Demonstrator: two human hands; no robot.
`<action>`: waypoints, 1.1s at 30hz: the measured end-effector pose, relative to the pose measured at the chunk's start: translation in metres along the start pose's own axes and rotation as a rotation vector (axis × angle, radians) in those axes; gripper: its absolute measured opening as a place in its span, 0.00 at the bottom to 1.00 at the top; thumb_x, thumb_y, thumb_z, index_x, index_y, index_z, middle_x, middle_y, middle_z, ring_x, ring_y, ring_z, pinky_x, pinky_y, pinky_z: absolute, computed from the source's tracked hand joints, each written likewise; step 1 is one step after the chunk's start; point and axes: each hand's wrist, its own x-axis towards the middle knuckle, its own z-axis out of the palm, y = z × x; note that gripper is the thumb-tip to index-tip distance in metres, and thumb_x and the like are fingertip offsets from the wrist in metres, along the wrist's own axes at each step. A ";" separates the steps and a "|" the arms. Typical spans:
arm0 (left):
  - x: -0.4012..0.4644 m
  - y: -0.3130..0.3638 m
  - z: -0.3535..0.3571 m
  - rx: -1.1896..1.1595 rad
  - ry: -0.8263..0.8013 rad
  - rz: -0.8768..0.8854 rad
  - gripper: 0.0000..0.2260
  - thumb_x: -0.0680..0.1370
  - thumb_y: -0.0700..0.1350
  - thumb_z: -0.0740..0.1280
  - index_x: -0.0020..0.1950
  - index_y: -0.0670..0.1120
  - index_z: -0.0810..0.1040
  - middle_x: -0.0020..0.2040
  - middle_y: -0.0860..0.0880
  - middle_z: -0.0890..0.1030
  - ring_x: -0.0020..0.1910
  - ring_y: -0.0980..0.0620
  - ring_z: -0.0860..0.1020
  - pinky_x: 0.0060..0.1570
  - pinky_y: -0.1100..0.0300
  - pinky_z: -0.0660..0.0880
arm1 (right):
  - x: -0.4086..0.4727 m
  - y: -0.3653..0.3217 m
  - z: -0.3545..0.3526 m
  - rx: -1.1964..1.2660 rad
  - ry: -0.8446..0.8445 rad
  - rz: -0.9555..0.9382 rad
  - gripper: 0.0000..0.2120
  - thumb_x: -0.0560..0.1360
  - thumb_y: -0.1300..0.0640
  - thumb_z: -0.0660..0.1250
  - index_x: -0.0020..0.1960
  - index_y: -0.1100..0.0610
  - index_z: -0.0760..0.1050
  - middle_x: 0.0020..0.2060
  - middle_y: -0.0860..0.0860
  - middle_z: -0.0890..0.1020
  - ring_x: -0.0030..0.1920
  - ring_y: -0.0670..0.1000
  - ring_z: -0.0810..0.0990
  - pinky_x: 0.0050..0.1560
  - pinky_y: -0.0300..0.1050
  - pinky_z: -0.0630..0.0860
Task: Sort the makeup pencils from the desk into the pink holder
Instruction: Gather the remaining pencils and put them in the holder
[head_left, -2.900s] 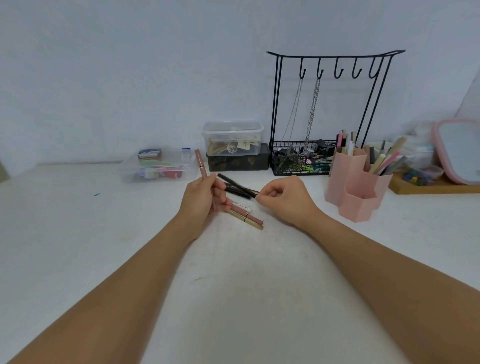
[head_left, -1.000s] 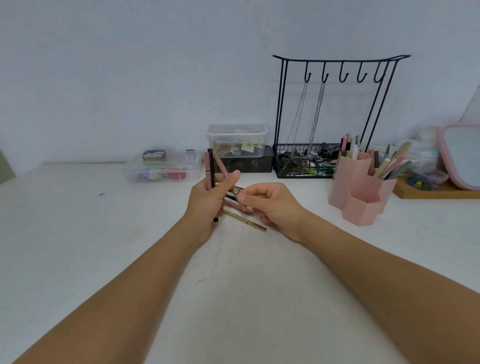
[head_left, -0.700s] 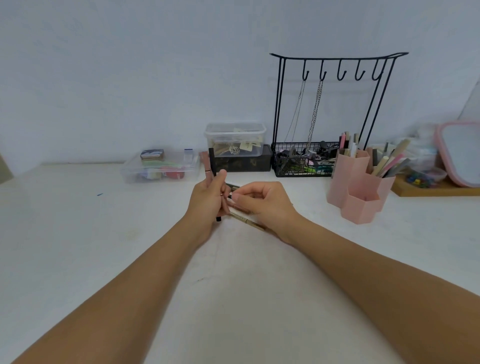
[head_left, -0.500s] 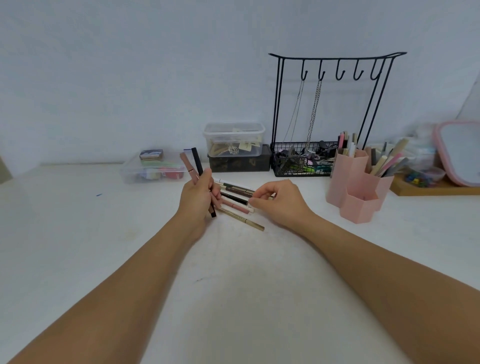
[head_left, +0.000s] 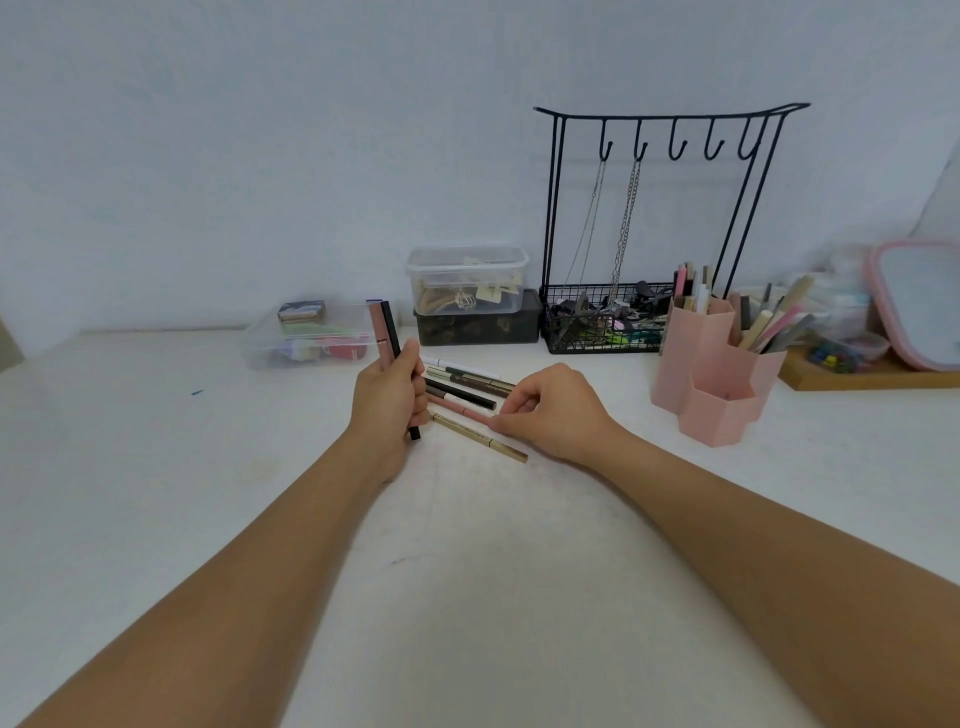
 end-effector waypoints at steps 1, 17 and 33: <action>0.000 -0.001 0.000 0.002 0.001 0.000 0.16 0.84 0.52 0.64 0.39 0.47 0.70 0.25 0.54 0.65 0.23 0.56 0.60 0.22 0.63 0.60 | 0.000 0.000 0.000 0.024 -0.004 0.008 0.07 0.67 0.49 0.80 0.33 0.49 0.84 0.25 0.41 0.80 0.28 0.40 0.76 0.32 0.36 0.71; -0.009 -0.003 0.009 0.007 -0.125 0.155 0.22 0.61 0.57 0.84 0.37 0.51 0.73 0.25 0.56 0.72 0.21 0.57 0.69 0.21 0.65 0.67 | -0.013 -0.027 0.014 0.772 -0.099 -0.050 0.04 0.74 0.57 0.75 0.42 0.57 0.85 0.36 0.56 0.87 0.27 0.42 0.79 0.30 0.32 0.74; 0.003 -0.007 0.002 0.028 -0.049 0.112 0.15 0.80 0.53 0.71 0.40 0.46 0.74 0.27 0.51 0.77 0.27 0.54 0.77 0.28 0.62 0.75 | 0.009 0.024 -0.009 -0.258 0.166 -0.120 0.13 0.76 0.46 0.71 0.58 0.47 0.81 0.49 0.43 0.81 0.52 0.47 0.77 0.52 0.45 0.75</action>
